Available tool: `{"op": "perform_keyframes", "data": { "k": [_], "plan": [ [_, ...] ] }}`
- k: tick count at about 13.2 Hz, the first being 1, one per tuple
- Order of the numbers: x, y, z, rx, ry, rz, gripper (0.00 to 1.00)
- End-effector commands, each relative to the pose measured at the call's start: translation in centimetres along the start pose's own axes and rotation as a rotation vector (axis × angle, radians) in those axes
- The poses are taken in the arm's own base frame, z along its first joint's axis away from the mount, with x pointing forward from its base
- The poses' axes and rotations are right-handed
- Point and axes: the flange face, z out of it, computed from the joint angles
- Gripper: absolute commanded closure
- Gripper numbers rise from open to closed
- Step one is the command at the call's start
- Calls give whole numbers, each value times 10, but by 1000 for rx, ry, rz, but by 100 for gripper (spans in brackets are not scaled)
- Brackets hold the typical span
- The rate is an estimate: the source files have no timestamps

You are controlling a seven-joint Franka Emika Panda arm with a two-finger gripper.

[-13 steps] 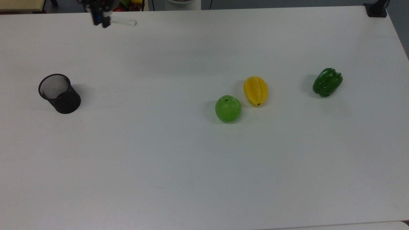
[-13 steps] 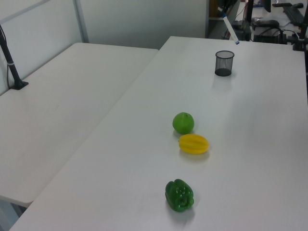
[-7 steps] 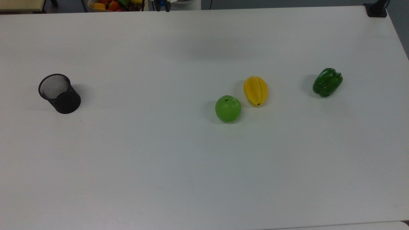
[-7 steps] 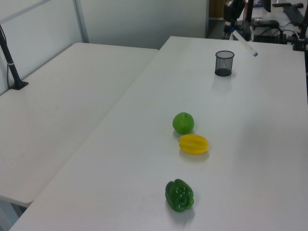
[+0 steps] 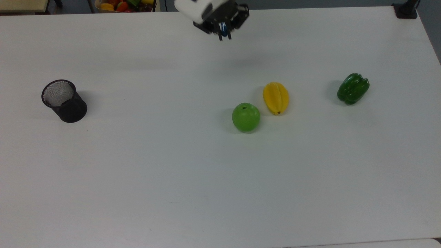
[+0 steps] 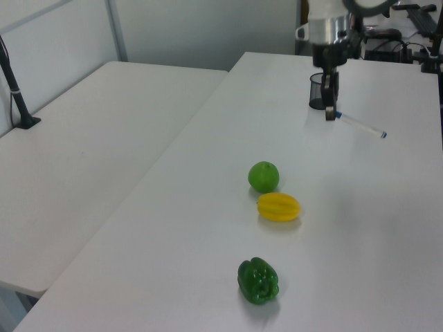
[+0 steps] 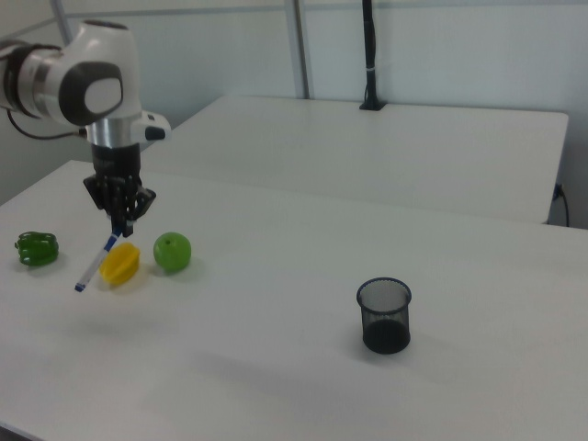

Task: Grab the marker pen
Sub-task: 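Carry the held marker toward the green apple and starfruit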

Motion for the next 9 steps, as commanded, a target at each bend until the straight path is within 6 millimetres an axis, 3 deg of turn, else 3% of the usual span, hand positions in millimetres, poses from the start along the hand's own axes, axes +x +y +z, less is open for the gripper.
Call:
{"op": "perform_keyframes", "data": {
  "k": [1,9],
  "plan": [
    [21,-17,56,-23,11,-58,100],
    [50,-14,139,-136,111,-13,100]
  ]
}}
